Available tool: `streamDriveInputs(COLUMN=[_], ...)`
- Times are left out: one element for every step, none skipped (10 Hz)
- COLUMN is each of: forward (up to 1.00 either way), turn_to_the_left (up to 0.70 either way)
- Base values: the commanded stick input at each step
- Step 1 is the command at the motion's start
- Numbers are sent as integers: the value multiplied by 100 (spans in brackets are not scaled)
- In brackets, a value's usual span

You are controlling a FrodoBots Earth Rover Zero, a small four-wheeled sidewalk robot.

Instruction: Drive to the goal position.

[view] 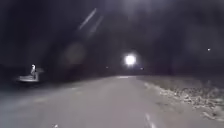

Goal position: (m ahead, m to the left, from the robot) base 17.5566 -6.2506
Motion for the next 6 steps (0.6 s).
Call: streamDriveInputs(forward=[100, 100, 100, 100, 100, 100], turn_to_the_left=[-12, 0, 0, 0, 0, 0])
